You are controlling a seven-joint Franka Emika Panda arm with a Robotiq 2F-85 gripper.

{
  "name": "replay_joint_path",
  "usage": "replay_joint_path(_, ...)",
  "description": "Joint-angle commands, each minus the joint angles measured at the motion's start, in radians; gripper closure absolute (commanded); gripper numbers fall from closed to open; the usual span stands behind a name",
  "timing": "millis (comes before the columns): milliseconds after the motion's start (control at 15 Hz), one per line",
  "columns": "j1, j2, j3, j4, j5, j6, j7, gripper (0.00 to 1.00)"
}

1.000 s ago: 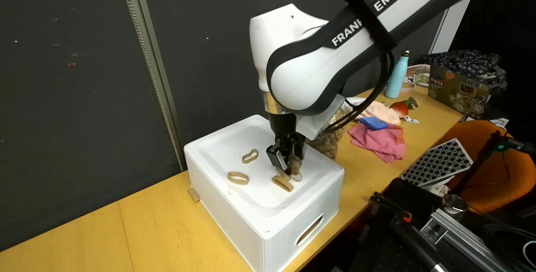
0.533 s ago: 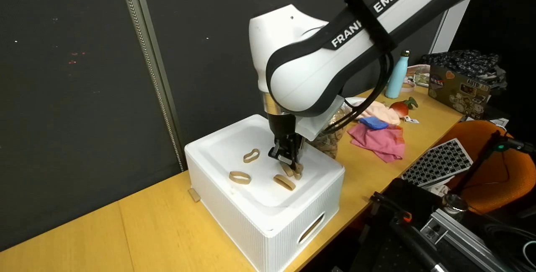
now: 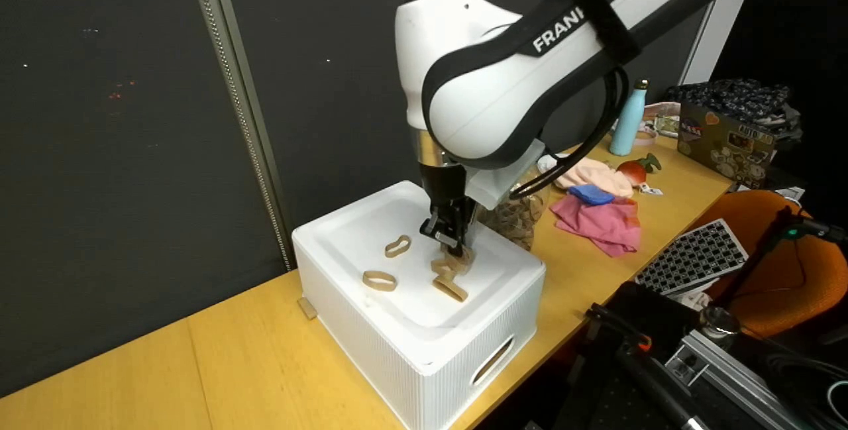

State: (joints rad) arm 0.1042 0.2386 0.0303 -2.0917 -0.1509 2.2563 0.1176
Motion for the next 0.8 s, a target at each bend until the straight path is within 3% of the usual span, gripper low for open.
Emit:
replay_joint_path(0,-0.007,-0.059,-0.008,0.021,-0.020,-0.036,0.014,0.99)
replay_joint_path(400,-0.068,-0.111,-0.049,0.077,-0.010,-0.083,-0.015,0.99)
replay_joint_path(733,-0.130,-0.181,-0.094,0.020,-0.016,-0.087,-0.011,0.99)
